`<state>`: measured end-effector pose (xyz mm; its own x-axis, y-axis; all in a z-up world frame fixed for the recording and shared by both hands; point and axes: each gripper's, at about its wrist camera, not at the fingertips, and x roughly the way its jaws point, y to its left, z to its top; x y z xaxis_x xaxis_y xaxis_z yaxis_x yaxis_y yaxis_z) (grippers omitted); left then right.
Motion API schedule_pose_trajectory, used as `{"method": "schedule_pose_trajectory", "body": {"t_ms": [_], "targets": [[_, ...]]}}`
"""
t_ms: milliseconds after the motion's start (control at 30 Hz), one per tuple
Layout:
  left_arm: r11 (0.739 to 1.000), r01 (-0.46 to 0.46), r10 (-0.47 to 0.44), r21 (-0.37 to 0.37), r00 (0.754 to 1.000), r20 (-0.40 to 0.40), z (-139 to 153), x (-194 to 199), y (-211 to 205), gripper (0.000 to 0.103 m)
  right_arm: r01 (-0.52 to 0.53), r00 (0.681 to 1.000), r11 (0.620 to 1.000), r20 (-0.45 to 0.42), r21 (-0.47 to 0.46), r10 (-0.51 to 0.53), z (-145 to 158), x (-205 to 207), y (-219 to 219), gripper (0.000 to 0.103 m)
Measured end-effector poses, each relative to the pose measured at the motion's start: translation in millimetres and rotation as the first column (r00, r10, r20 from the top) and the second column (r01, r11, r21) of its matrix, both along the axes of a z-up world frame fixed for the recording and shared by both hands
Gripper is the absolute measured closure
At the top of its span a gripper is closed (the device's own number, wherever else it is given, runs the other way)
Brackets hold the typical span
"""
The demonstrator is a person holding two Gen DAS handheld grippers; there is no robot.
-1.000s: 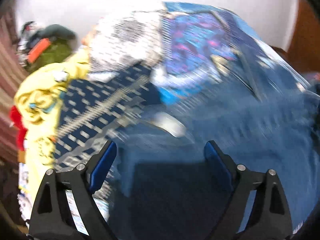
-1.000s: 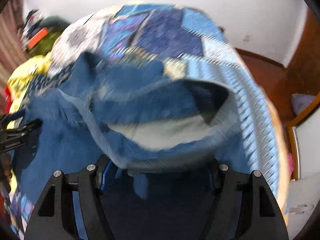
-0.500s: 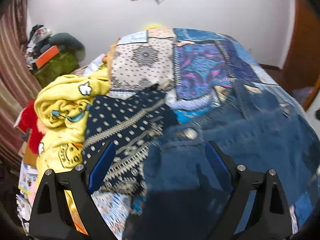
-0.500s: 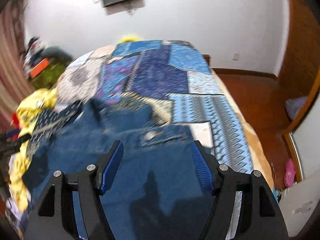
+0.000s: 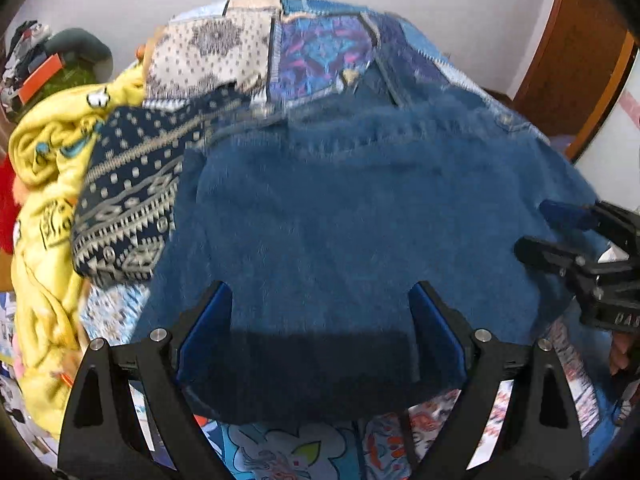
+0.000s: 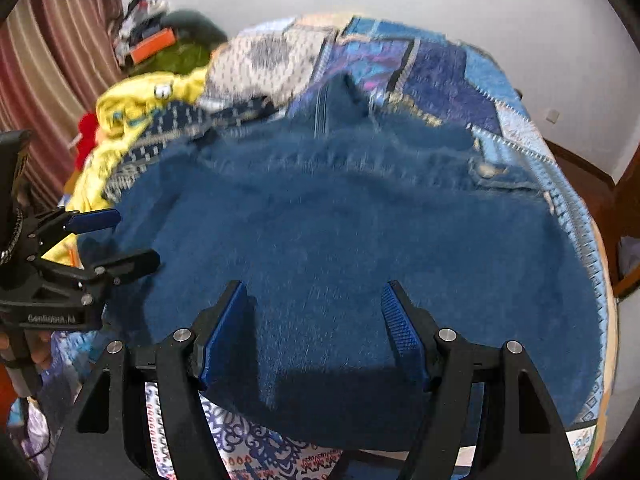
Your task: Fold large clothes
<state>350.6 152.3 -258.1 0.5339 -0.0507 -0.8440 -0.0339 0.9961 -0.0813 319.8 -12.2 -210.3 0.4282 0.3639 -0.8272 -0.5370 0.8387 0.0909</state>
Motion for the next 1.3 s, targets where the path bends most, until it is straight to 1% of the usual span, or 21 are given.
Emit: {"method": "schedule_pose_trajectory", "body": {"t_ms": [67, 100, 167, 300, 400, 433, 500, 567, 600, 633, 667, 700, 767, 833, 900, 967, 1000, 1067, 1167, 1233, 1300], "targets": [[1.0, -0.008, 0.008, -0.027, 1.0, 0.01, -3, -5, 7, 0.01, -0.001, 1.0, 1.0, -0.019, 0.001, 0.001, -5, 3, -6, 0.035], [0.999, -0.018, 0.018, -0.026, 1.0, 0.012, -3, -6, 10, 0.01, -0.002, 1.0, 1.0, -0.027, 0.017, 0.002, -5, 4, -10, 0.032], [0.999, -0.048, 0.047, 0.015, 0.999, 0.014, -1, -11, 19, 0.01, 0.019, 0.999, 0.999, -0.031, 0.028, -0.018, -3, 5, -22, 0.029], [0.995, -0.099, 0.099, 0.018, 0.995, 0.009, -2, -23, 45, 0.01, 0.07, 0.998, 0.998, 0.004, -0.008, -0.07, 0, 7, -46, 0.029], [0.986, -0.154, 0.154, 0.063, 0.988, -0.002, -4, -34, 63, 0.01, 0.138, 0.99, 0.989, 0.008, -0.049, -0.138, -2, 11, -71, 0.029], [0.984, -0.171, 0.171, 0.05, 0.985, -0.005, -5, -38, 71, 0.01, 0.16, 0.987, 0.986, 0.006, -0.053, -0.16, -3, 12, -81, 0.029], [0.979, -0.2, 0.201, 0.03, 0.979, -0.02, -7, -45, 83, 0.01, 0.189, 0.982, 0.982, 0.003, -0.019, -0.189, -1, 13, -103, 0.029], [0.975, -0.221, 0.221, 0.016, 0.975, -0.016, -7, -53, 92, 0.01, 0.214, 0.977, 0.977, 0.013, -0.014, -0.214, 4, 11, -118, 0.029], [0.971, -0.237, 0.237, 0.029, 0.971, -0.014, -6, -56, 94, 0.01, 0.204, 0.979, 0.979, 0.003, 0.006, -0.204, 7, 11, -123, 0.029], [0.963, -0.26, 0.261, 0.071, 0.965, -0.012, -6, -59, 97, 0.01, 0.202, 0.979, 0.979, 0.002, 0.02, -0.202, 10, 9, -126, 0.029], [0.96, -0.266, 0.268, 0.09, 0.963, -0.009, -6, -59, 98, 0.01, 0.209, 0.978, 0.978, 0.014, 0.011, -0.209, 12, 7, -128, 0.029], [0.958, -0.27, 0.272, 0.093, 0.962, -0.006, -6, -62, 101, 0.01, 0.229, 0.973, 0.973, 0.038, -0.024, -0.228, 14, 6, -128, 0.029], [0.955, -0.289, 0.29, 0.059, 0.957, -0.01, -6, -68, 107, 0.01, 0.266, 0.962, 0.957, 0.089, -0.115, -0.256, 14, 3, -131, 0.029], [0.949, -0.309, 0.31, 0.059, 0.951, -0.012, -4, -72, 111, 0.01, 0.278, 0.96, 0.951, 0.083, -0.138, -0.268, 9, 1, -140, 0.028], [0.944, -0.321, 0.323, 0.072, 0.947, -0.005, -1, -76, 112, 0.01, 0.285, 0.959, 0.955, 0.035, -0.082, -0.283, 5, 1, -155, 0.027], [0.942, -0.329, 0.33, 0.068, 0.944, 0.004, 3, -81, 110, 0.01, 0.311, 0.95, 0.95, -0.019, -0.016, -0.311, 4, 0, -168, 0.026], [0.943, -0.33, 0.33, 0.052, 0.944, 0.008, 5, -84, 110, 0.01, 0.324, 0.945, 0.946, -0.039, 0.006, -0.324, 5, 0, -173, 0.026], [0.945, -0.327, 0.327, 0.009, 0.945, 0.01, 9, -89, 108, 0.01, 0.354, 0.935, 0.935, -0.038, 0.018, -0.354, 8, -3, -178, 0.026], [0.945, -0.309, 0.31, -0.107, 0.951, -0.006, 10, -93, 100, 0.01, 0.403, 0.915, 0.915, 0.001, -0.017, -0.403, 15, -7, -182, 0.026], [0.939, -0.297, 0.297, -0.175, 0.954, -0.022, 8, -92, 94, 0.01, 0.413, 0.911, 0.91, 0.019, -0.027, -0.412, 21, -9, -184, 0.026], [0.924, -0.281, 0.28, -0.259, 0.959, -0.044, 3, -90, 87, 0.01, 0.41, 0.912, 0.912, 0.03, -0.018, -0.41, 27, -11, -185, 0.026]]}}
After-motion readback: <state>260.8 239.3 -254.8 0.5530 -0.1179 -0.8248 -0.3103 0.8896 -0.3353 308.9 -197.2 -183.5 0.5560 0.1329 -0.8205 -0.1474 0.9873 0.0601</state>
